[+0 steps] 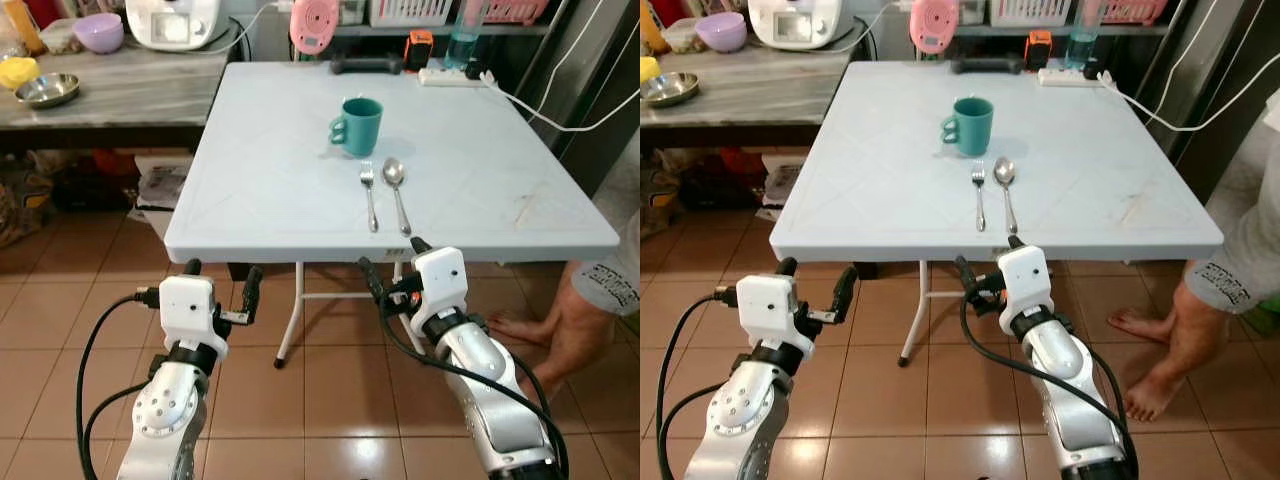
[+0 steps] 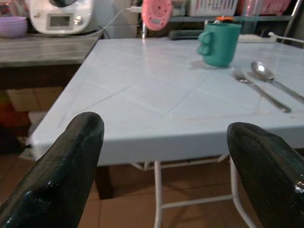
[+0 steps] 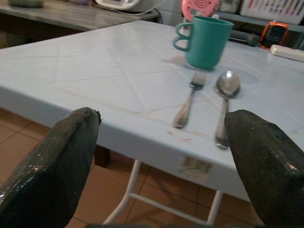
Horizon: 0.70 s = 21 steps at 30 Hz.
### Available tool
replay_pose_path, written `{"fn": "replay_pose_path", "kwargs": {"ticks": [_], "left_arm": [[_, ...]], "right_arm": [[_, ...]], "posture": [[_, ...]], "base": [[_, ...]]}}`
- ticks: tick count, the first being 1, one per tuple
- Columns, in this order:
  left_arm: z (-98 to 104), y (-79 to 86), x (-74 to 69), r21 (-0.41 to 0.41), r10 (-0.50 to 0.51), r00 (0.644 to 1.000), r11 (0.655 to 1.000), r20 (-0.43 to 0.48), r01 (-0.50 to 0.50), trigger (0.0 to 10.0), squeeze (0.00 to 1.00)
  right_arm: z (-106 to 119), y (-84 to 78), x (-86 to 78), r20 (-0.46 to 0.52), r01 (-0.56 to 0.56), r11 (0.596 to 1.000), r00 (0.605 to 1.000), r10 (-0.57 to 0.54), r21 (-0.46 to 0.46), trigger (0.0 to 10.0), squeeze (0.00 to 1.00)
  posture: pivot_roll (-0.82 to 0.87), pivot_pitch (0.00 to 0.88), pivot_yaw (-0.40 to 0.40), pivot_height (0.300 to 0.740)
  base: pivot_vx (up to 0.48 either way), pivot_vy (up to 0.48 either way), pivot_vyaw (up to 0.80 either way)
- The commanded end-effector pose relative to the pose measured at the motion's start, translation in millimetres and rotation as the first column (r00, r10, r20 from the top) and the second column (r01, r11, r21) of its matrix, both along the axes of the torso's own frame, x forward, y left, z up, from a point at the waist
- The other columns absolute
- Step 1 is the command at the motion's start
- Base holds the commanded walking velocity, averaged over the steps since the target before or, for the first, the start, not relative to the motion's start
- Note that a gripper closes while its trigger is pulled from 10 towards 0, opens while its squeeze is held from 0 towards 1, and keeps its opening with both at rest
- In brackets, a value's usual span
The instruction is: Setting the table
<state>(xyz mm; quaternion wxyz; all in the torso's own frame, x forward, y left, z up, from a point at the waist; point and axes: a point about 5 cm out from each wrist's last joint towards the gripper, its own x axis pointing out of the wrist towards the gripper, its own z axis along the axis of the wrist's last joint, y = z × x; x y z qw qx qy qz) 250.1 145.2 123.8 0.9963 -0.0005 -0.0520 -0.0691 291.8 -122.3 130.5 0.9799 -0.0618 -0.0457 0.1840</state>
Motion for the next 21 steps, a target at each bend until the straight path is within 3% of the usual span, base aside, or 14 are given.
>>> {"fn": "replay_pose_path", "kwargs": {"ticks": [1, 7, 12, 19, 21], "left_arm": [[1.3, -2.0, -1.3, 0.0, -0.014, 1.0, 1.0, 0.006, 0.014, 10.0, 0.0], [1.5, 1.0, -1.5, 0.007, -0.006, 1.0, 1.0, 0.008, 0.006, 10.0, 0.0], [0.0, 14.8, -4.1, 0.021, 0.044, 0.999, 0.999, 0.004, -0.044, 10.0, 0.0], [-0.9, 25.4, -4.2, 0.035, 0.09, 0.996, 0.995, 0.007, -0.091, 10.0, 0.0], [-0.2, 27.2, -3.6, 0.043, 0.103, 0.995, 0.994, 0.011, -0.104, 10.0, 0.0]], "right_arm": [[0.2, -2.7, -1.9, 0.003, 0.016, 1.0, 1.0, -0.016, -0.003, 10.0, 0.0], [-2.6, -13.7, -8.2, -0.004, 0.052, 0.999, 0.999, -0.052, -0.013, 10.0, 0.0], [-4.0, -29.0, -13.9, -0.006, 0.119, 0.993, 0.993, -0.119, -0.019, 10.0, 0.0], [-2.2, -30.0, -15.2, -0.002, 0.123, 0.992, 0.992, -0.123, -0.018, 10.0, 0.0], [0.5, -26.7, -13.8, 0.005, 0.112, 0.994, 0.994, -0.112, -0.013, 10.0, 0.0]], "posture": [[-0.05, 0.121, 0.028, 0.74], [-0.05, 0.123, 0.03, 0.74], [-0.05, 0.123, 0.03, 0.74], [-0.08, 0.122, 0.04, 0.74], [-0.08, 0.121, 0.038, 0.74]], "base": [[0.368, 0.0, -0.72], [0.368, 0.0, -0.77], [0.366, 0.0, -0.77], [0.361, 0.0, -0.71], [0.287, 0.0, 0.0]]}}
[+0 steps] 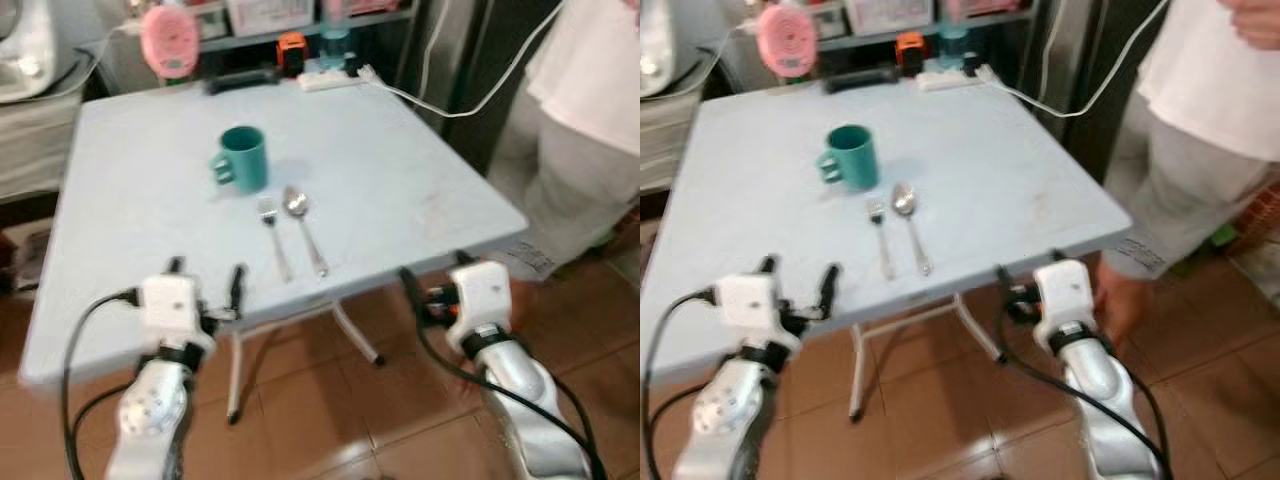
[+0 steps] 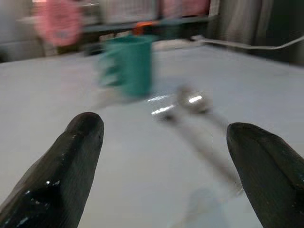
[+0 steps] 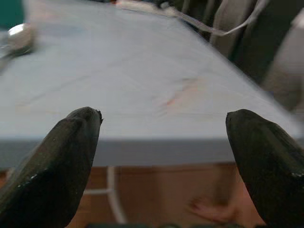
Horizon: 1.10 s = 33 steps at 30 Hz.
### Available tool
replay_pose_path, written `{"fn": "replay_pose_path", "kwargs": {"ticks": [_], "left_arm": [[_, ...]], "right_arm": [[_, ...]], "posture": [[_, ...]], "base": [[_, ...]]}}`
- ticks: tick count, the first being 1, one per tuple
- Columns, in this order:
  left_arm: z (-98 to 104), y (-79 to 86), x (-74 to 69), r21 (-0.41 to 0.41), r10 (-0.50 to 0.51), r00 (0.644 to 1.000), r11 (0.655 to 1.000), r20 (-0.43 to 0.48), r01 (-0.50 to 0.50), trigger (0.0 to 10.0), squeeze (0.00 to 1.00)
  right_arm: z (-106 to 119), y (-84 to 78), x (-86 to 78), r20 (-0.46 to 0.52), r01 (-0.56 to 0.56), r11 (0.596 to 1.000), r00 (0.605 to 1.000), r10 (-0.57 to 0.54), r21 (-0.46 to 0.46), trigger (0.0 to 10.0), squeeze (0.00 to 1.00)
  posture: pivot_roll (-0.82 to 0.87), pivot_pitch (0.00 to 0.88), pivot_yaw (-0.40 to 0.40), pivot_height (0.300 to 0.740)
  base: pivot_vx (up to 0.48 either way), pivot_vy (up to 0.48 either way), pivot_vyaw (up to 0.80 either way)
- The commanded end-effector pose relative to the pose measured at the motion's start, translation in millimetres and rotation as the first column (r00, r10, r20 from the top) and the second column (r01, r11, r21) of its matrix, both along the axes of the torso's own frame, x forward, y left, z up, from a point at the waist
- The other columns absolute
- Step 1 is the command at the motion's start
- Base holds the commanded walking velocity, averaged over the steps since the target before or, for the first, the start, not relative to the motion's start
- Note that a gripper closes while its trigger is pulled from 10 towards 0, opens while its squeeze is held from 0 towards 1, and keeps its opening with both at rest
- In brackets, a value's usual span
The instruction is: Setting the table
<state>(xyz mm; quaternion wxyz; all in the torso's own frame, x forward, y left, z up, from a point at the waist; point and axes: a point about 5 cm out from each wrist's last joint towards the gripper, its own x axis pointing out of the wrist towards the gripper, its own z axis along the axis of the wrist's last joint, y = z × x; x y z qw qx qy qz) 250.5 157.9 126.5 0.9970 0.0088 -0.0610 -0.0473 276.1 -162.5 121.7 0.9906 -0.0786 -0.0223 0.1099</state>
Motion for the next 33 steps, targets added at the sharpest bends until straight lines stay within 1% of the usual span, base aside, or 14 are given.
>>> {"fn": "replay_pose_path", "kwargs": {"ticks": [1, 6, 9, 13, 19, 27, 29, 33], "left_arm": [[-2.5, 15.3, -4.1, 0.029, 0.064, 0.998, 0.998, -0.007, -0.064, 10.0, 0.0], [-3.3, 21.5, -6.5, 0.02, 0.12, 0.993, 0.993, -0.009, -0.12, 10.0, 0.0], [-4.7, 22.2, -8.6, 0.023, 0.133, 0.991, 0.991, -0.016, -0.133, 10.0, 0.0], [-7.4, 22.3, -13.4, 0.028, 0.152, 0.988, 0.988, -0.03, -0.151, 10.0, 0.0], [-8.5, 22.7, -14.7, 0.028, 0.179, 0.983, 0.984, -0.037, -0.178, 10.0, 0.0], [-8.1, 16.5, -13.5, 0.023, 0.162, 0.986, 0.987, -0.035, -0.162, 10.0, 0.0], [-7.8, 14.4, -13.2, 0.02, 0.152, 0.988, 0.988, -0.035, -0.152, 10.0, 0.0], [-8.2, 7.3, -13.9, 0.021, 0.117, 0.992, 0.993, -0.037, -0.116, 10.0, 0.0]], "right_arm": [[10.4, 14.8, 2.2, 0.041, -0.047, 0.999, 0.998, 0.047, 0.017, 10.0, 0.0], [17.4, 22.7, 5.1, 0.069, -0.091, 0.996, 0.994, 0.091, -0.001, 10.0, 0.0], [19.3, 24.6, 6.5, 0.075, -0.104, 0.995, 0.992, 0.104, -0.004, 10.0, 0.0], [19.5, 29.8, 5.8, 0.081, -0.128, 0.991, 0.988, 0.129, -0.025, 10.0, 0.0], [19.2, 33.2, 5.1, 0.082, -0.147, 0.989, 0.985, 0.149, -0.028, 10.0, 0.0], [20.7, 34.4, 6.9, 0.088, -0.156, 0.987, 0.984, 0.158, -0.026, 10.0, 0.0], [20.8, 34.5, 7.5, 0.089, -0.156, 0.987, 0.984, 0.158, -0.023, 10.0, 0.0], [20.3, 34.2, 8.7, 0.087, -0.15, 0.988, 0.985, 0.151, -0.017, 10.0, 0.0]], "posture": [[-0.08, 0.121, 0.038, 0.74], [-0.07, 0.121, 0.037, 0.74], [-0.07, 0.123, 0.034, 0.74], [-0.06, 0.123, 0.033, 0.74], [-0.05, 0.121, 0.03, 0.74], [-0.05, 0.122, 0.029, 0.74], [-0.05, 0.122, 0.029, 0.74], [-0.05, 0.122, 0.029, 0.74]], "base": [[0.262, 0.0, 0.0], [0.052, 0.0, 0.0], [0.0, 0.0, 0.0], [0.0, 0.0, 0.74], [0.0, 0.0, 0.76], [0.0, 0.0, 0.75], [0.0, 0.0, 0.46], [0.0, 0.0, 0.0]]}}
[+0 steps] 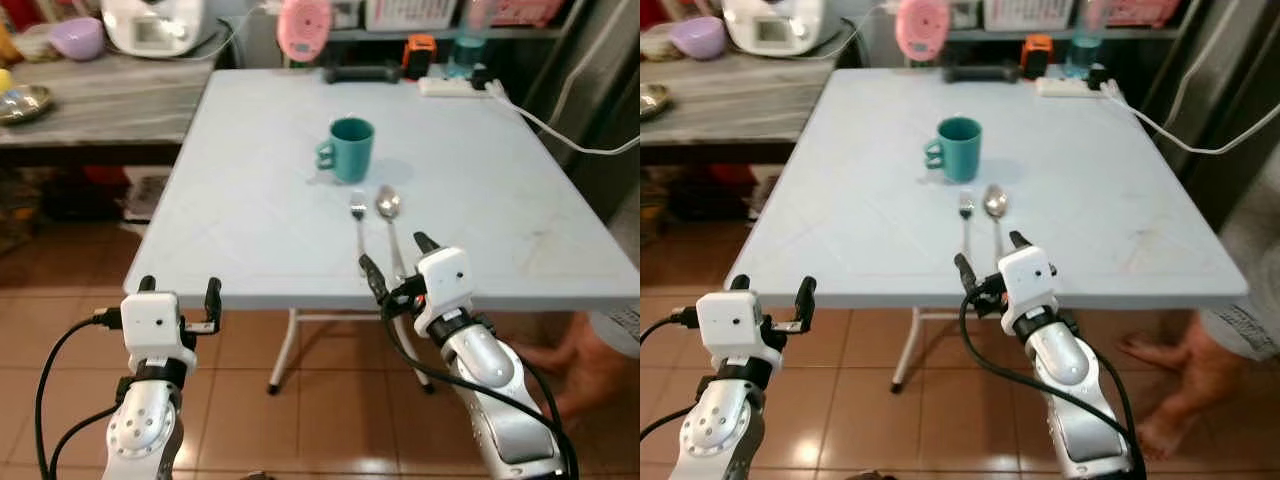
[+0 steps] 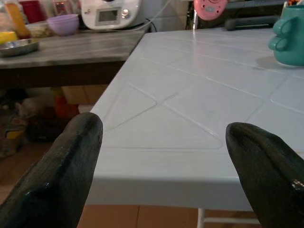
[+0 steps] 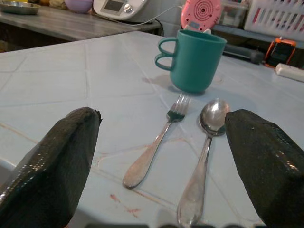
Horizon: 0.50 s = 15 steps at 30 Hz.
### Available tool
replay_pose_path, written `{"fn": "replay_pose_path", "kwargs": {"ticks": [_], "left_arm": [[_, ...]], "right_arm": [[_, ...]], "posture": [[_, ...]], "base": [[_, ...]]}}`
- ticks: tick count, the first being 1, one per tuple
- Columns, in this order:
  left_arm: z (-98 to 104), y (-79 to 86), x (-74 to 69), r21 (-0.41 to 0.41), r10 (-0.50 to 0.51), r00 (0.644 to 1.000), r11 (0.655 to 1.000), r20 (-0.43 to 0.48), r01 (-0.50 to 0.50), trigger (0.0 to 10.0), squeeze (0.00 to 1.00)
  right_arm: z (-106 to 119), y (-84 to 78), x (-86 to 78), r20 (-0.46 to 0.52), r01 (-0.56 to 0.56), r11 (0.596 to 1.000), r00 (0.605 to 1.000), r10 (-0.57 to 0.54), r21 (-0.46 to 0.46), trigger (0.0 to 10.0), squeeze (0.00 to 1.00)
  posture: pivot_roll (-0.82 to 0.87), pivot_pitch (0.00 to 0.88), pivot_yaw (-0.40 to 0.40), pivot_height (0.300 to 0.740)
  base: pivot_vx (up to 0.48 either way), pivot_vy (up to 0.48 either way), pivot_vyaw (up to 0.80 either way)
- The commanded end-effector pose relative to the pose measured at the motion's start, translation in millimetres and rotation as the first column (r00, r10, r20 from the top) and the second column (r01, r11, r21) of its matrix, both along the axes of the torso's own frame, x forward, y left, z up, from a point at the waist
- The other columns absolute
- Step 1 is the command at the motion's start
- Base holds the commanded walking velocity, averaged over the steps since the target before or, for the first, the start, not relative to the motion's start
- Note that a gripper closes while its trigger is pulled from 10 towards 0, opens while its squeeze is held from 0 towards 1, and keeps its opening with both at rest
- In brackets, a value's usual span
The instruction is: Setting the table
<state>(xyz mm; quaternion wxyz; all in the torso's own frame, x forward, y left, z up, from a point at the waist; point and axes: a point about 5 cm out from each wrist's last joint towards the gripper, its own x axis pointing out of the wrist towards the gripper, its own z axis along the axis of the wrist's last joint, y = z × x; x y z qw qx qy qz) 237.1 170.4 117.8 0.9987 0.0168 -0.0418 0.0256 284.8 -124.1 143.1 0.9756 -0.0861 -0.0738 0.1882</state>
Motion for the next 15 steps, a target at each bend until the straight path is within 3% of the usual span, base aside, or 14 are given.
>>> {"fn": "replay_pose_path", "kwargs": {"ticks": [1, 10, 15], "left_arm": [[0.4, -5.2, -0.5, 0.01, -0.03, 1.0, 0.999, -0.003, 0.03, 10.0, 0.0], [1.1, -11.2, -0.9, 0.009, -0.086, 0.996, 0.996, 0.0, 0.086, 10.0, 0.0], [-0.1, -6.4, -4.0, 0.022, -0.065, 0.998, 0.998, -0.006, 0.065, 10.0, 0.0]], "right_arm": [[-1.1, -4.2, 0.0, -0.004, 0.015, 1.0, 1.0, -0.015, -0.001, 10.0, 0.0], [-1.1, -5.0, 2.5, -0.004, 0.029, 1.0, 1.0, -0.029, 0.004, 10.0, 0.0], [-2.9, -11.3, 3.1, -0.011, 0.067, 0.998, 0.998, -0.067, 0.007, 10.0, 0.0]], "posture": [[-0.05, 0.122, 0.029, 0.74], [-0.05, 0.12, 0.031, 0.74], [-0.05, 0.121, 0.035, 0.74]], "base": [[0.0, 0.0, 0.0], [0.0, 0.0, 0.0], [0.0, 0.0, 0.0]]}}
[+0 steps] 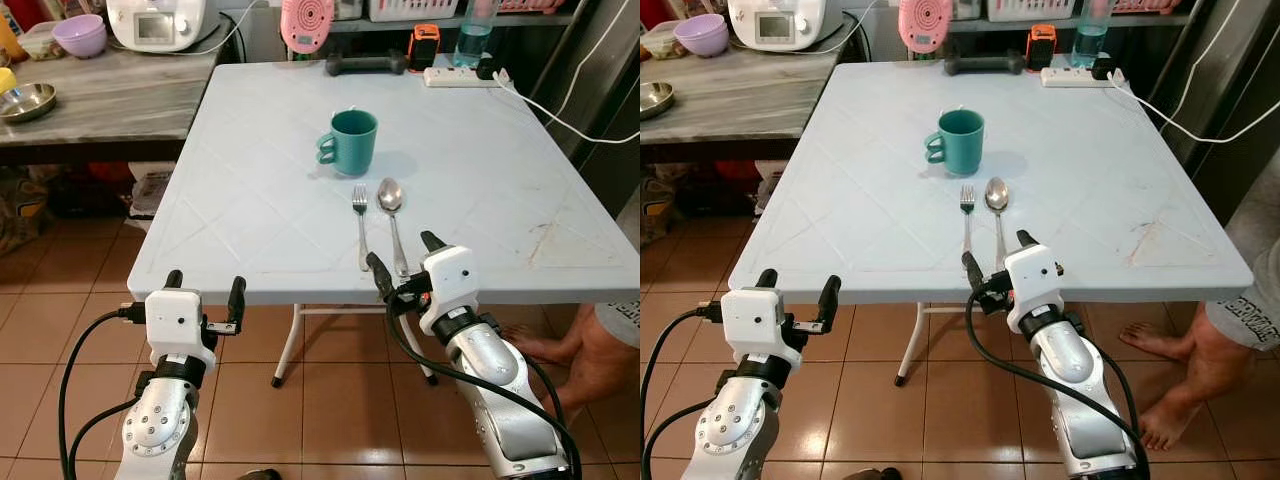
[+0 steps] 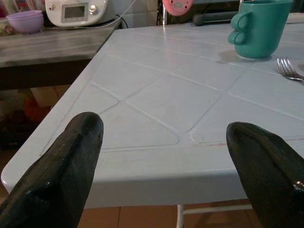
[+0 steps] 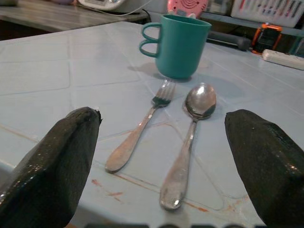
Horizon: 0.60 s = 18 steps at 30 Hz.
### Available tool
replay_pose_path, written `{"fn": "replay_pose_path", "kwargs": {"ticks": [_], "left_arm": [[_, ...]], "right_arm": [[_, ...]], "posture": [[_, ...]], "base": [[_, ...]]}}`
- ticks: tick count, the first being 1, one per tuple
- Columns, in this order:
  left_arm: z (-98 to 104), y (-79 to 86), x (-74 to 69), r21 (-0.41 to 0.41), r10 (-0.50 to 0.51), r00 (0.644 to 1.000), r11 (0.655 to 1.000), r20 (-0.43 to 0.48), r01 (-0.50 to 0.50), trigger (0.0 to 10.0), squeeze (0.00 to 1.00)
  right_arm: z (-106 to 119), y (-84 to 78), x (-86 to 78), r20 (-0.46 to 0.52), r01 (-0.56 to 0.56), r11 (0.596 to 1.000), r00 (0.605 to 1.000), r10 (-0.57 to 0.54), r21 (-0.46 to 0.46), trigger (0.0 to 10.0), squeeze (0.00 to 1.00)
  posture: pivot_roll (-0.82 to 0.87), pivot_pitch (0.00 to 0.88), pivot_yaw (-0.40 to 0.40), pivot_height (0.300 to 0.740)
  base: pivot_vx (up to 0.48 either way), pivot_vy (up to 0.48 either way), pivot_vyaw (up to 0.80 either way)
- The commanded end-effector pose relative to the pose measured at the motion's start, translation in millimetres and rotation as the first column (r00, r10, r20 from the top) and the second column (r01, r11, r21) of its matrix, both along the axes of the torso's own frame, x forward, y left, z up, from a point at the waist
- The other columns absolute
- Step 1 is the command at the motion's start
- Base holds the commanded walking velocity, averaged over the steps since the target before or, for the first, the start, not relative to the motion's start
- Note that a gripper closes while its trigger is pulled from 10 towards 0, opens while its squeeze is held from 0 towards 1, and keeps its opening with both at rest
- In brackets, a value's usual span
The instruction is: Setting the table
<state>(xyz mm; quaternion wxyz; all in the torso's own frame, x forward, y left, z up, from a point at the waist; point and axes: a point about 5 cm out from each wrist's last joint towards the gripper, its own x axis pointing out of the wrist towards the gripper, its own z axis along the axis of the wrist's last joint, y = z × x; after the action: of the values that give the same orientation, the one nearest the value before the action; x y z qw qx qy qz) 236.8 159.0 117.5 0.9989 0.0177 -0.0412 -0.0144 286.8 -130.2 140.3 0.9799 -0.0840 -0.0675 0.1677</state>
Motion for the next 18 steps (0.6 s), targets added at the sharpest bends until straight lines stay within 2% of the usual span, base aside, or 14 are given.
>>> {"fn": "replay_pose_path", "kwargs": {"ticks": [1, 9, 18], "left_arm": [[-0.8, 8.1, -5.7, 0.02, 0.028, 1.0, 0.999, -0.006, -0.028, 10.0, 0.0], [-9.8, 24.4, -20.5, 0.049, 0.054, 0.998, 0.997, -0.039, -0.052, 10.0, 0.0], [-11.2, 39.2, -34.2, 0.075, 0.127, 0.991, 0.99, -0.048, -0.123, 10.0, 0.0]], "right_arm": [[-0.7, -6.8, 1.4, -0.006, 0.038, 0.999, 0.999, -0.038, 0.01, 10.0, 0.0], [-1.6, -6.5, -0.1, -0.012, 0.04, 0.999, 0.999, -0.04, 0.017, 10.0, 0.0], [0.7, -6.2, 1.0, -0.006, 0.028, 1.0, 1.0, -0.027, 0.014, 10.0, 0.0]], "posture": [[-0.05, 0.122, 0.036, 0.74], [-0.05, 0.129, 0.038, 0.74], [-0.04, 0.132, 0.027, 0.74]], "base": [[0.0, 0.0, -0.49], [0.0, 0.0, -0.62], [0.0, 0.0, 0.0]]}}
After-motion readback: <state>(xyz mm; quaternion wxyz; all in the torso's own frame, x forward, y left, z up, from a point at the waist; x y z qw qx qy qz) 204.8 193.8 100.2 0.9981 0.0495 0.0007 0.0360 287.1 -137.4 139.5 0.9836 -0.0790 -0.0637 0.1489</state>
